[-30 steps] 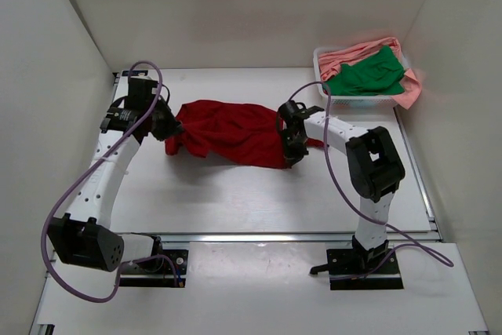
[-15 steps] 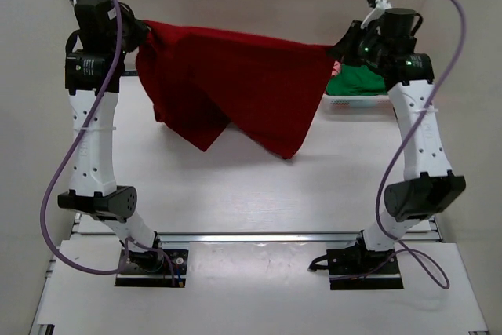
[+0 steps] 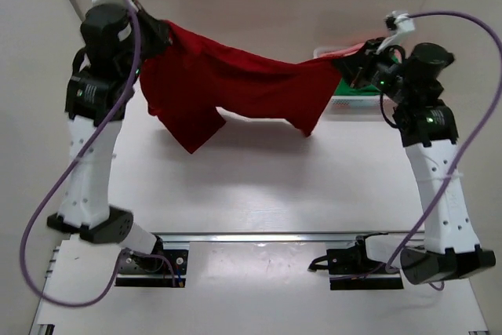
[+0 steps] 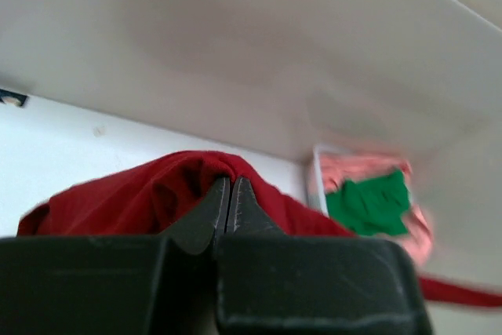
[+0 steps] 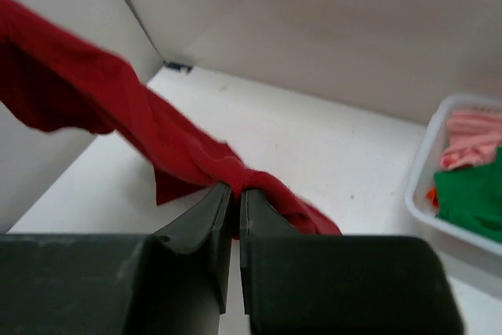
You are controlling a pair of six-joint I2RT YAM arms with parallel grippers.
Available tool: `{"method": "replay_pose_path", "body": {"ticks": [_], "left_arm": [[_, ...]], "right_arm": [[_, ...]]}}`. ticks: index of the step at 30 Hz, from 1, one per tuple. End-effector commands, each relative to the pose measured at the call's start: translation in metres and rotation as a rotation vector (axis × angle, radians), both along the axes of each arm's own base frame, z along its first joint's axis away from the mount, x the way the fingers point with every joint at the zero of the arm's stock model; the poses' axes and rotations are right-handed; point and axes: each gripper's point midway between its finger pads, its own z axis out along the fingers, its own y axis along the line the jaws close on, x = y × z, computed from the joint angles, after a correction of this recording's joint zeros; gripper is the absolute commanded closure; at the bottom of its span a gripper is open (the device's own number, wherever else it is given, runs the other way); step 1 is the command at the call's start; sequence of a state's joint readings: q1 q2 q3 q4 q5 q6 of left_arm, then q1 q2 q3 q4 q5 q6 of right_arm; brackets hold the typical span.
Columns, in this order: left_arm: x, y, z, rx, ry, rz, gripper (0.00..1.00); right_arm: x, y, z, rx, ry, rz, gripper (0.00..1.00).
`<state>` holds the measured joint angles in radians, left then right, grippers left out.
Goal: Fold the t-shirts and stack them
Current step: Flatten out the tshirt
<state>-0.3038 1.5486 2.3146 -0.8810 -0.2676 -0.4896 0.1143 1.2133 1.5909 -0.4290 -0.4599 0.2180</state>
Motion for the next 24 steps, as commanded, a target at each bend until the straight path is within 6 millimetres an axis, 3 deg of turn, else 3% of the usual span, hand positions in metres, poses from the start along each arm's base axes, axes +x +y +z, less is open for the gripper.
{"method": "replay_pose_path", "body": {"ticks": [1,2,3,4,5,6,8,10,13,15,18,20,21,24], "left_arm": [[-0.087,0.033,0.042,-0.072,-0.159,0.019,1.0],[-0.085,0.035,0.028,-0.072,-0.135,0.018,1.0],[-0.098,0.036,0.035,-0.077,-0.17,0.003,1.0],[-0.109,0.039,0.028,-0.092,-0.167,0.002,1.0],[-0.104,0.04,0.012,-0.083,-0.142,0.013,1.0],[-0.12,0.048,0.023,-0.105,-0.203,0.028,1.0],[-0.126,0.053,0.003,-0.114,-0.228,0.041,1.0],[-0.148,0.061,0.015,-0.126,-0.326,0.043,1.0],[-0.165,0.058,0.036,-0.094,-0.368,-0.001,1.0],[-0.185,0.05,0.066,-0.101,-0.431,-0.066,1.0],[-0.194,0.036,0.082,-0.126,-0.432,-0.149,1.0],[-0.205,0.034,0.087,-0.14,-0.443,-0.169,1.0],[-0.2,0.033,0.082,-0.139,-0.425,-0.17,1.0],[-0.179,0.028,0.061,-0.118,-0.349,-0.171,1.0]], "right_arm": [[-0.028,-0.016,0.077,0.048,-0.241,-0.013,1.0],[-0.03,-0.017,0.086,0.053,-0.248,-0.011,1.0],[-0.031,-0.014,0.088,0.048,-0.243,0.001,1.0],[-0.032,-0.008,0.087,0.028,-0.253,0.005,1.0],[-0.033,0.002,0.081,0.012,-0.249,0.029,1.0],[-0.036,0.004,0.079,-0.004,-0.254,0.031,1.0],[-0.046,0.014,0.07,-0.028,-0.262,0.062,1.0],[-0.054,0.015,0.055,-0.01,-0.248,0.082,1.0],[-0.085,0.01,0.066,0.017,-0.286,0.094,1.0],[-0.111,0.005,0.08,0.032,-0.315,0.101,1.0],[-0.142,-0.002,0.103,0.047,-0.38,0.096,1.0],[-0.15,-0.003,0.107,0.065,-0.387,0.105,0.99],[-0.154,-0.003,0.107,0.081,-0.382,0.107,0.99],[-0.135,0.0,0.09,0.106,-0.312,0.14,1.0]]}}
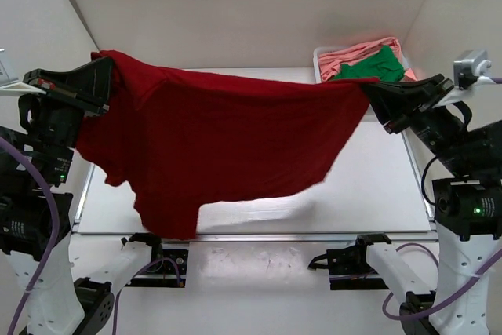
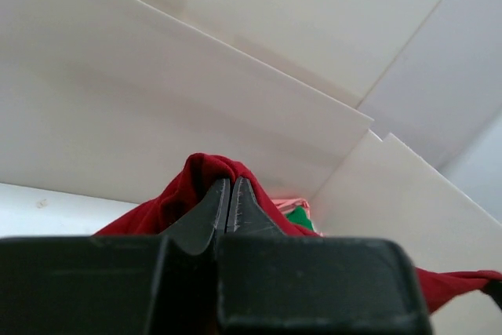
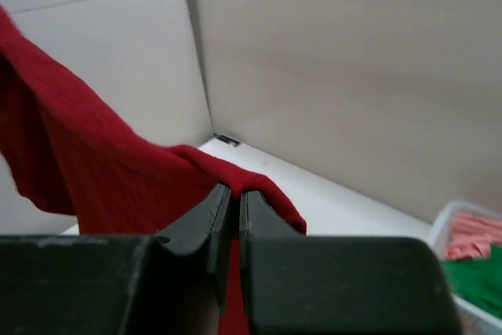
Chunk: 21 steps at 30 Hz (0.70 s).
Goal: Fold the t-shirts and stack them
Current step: Flatten out the tshirt
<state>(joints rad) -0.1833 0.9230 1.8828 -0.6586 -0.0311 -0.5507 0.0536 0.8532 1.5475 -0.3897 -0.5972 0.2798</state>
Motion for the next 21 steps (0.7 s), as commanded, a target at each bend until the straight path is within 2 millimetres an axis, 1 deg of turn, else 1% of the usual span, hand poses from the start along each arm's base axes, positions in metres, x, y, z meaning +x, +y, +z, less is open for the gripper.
{"method": "replay_pose_path", "body": {"ticks": [1,2,3,4,5,6,7,8,9,10,11,12,13,14,15,16,17,18,19,20,21], "left_arm": [[0.023,-0.016,-0.024,0.032,0.085,-0.058,1.0],[0.034,-0.017,-0.031,0.043,0.098,-0.051,1.0],[0.05,-0.021,-0.052,0.064,0.147,-0.055,1.0],[0.07,-0.024,-0.074,0.068,0.189,-0.052,1.0],[0.084,-0.023,-0.081,0.067,0.189,-0.038,1.0],[0.105,-0.027,-0.114,0.088,0.263,-0.042,1.0],[0.122,-0.027,-0.131,0.092,0.281,-0.036,1.0],[0.145,-0.027,-0.153,0.101,0.33,-0.024,1.0],[0.164,-0.028,-0.167,0.127,0.372,-0.024,1.0],[0.19,-0.029,-0.183,0.161,0.417,-0.017,1.0],[0.201,-0.027,-0.181,0.182,0.427,-0.016,1.0],[0.223,-0.028,-0.185,0.196,0.457,-0.007,1.0],[0.246,-0.03,-0.205,0.229,0.511,-0.011,1.0],[0.268,-0.027,-0.2,0.245,0.512,0.001,1.0],[0.276,-0.024,-0.173,0.267,0.457,0.019,1.0],[0.296,-0.022,-0.187,0.281,0.498,0.031,1.0],[0.313,-0.02,-0.166,0.294,0.456,0.056,1.0],[0.307,-0.018,-0.12,0.297,0.364,0.071,1.0],[0.324,-0.011,-0.133,0.303,0.406,0.099,1.0],[0.322,-0.01,-0.099,0.301,0.325,0.118,1.0],[0.319,-0.001,-0.084,0.286,0.287,0.137,1.0]], "right_arm": [[0.015,0.008,-0.003,0.043,0.04,0.077,1.0],[0.022,0.008,-0.008,0.044,0.049,0.077,1.0],[0.036,0.01,-0.017,0.045,0.081,0.081,1.0],[0.058,0.014,-0.04,0.044,0.152,0.09,1.0],[0.072,0.013,-0.051,0.027,0.167,0.07,1.0],[0.091,0.02,-0.067,0.023,0.215,0.078,1.0],[0.117,0.03,-0.092,-0.004,0.281,0.087,1.0],[0.141,0.036,-0.113,-0.026,0.339,0.095,1.0],[0.165,0.041,-0.133,-0.042,0.391,0.096,1.0],[0.175,0.045,-0.132,-0.049,0.389,0.099,1.0],[0.197,0.05,-0.156,-0.067,0.451,0.092,1.0],[0.22,0.054,-0.164,-0.099,0.456,0.079,1.0],[0.232,0.052,-0.152,-0.125,0.425,0.04,1.0],[0.258,0.049,-0.18,-0.153,0.5,-0.016,1.0],[0.28,0.049,-0.18,-0.189,0.488,-0.057,1.0],[0.29,0.047,-0.152,-0.206,0.411,-0.079,1.0],[0.308,0.048,-0.165,-0.232,0.435,-0.101,1.0],[0.324,0.045,-0.148,-0.244,0.391,-0.139,0.99],[0.331,0.05,-0.119,-0.251,0.31,-0.148,1.0],[0.331,0.048,-0.089,-0.24,0.245,-0.174,1.0],[0.333,0.049,-0.08,-0.238,0.214,-0.183,1.0]]}}
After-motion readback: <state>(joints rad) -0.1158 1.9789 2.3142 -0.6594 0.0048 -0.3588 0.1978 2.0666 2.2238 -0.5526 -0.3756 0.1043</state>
